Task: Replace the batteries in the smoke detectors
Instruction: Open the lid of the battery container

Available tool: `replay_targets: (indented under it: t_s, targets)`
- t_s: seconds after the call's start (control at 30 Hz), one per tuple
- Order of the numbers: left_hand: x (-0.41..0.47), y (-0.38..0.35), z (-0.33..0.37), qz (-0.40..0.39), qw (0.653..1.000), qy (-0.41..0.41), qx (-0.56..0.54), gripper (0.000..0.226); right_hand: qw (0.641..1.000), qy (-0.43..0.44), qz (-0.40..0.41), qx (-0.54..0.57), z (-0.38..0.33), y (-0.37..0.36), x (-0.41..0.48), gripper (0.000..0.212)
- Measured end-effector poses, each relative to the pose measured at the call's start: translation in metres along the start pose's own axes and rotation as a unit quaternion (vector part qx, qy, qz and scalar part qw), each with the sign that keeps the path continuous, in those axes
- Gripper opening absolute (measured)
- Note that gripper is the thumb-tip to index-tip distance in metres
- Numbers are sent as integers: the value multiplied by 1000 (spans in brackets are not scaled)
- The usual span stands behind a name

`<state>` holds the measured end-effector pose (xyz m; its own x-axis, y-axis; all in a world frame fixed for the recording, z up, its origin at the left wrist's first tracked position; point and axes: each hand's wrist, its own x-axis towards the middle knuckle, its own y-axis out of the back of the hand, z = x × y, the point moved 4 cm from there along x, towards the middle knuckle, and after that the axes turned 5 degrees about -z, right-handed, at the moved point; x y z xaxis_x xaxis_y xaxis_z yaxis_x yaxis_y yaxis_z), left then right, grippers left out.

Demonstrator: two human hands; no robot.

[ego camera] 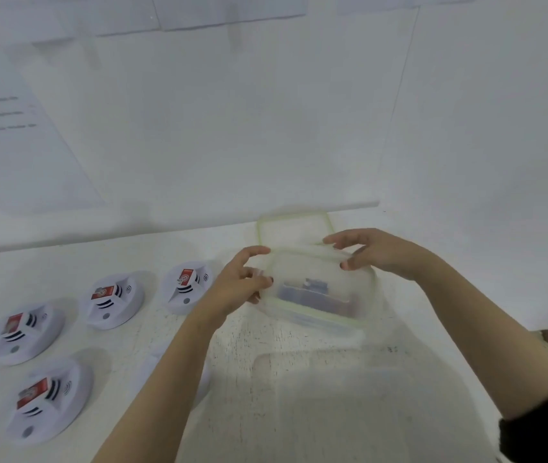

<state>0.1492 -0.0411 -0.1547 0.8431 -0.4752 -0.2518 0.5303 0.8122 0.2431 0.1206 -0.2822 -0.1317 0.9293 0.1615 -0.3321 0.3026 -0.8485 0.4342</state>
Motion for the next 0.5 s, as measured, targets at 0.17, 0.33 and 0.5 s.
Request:
replay_targets:
  t_s: [0.17, 0.33, 0.5]
  targets:
    - [-29, -4, -8, 12, 1000, -3, 16, 36, 991, -15, 115, -65, 10, -6, -4, 43]
    - [-43, -4, -14, 61, 997, -14, 36, 31, 987, -22, 158, -35, 24, -13, -27, 36]
    - [-51, 8, -14, 96, 988, -80, -90, 43, 984, 24, 156, 80, 27, -10, -61, 36]
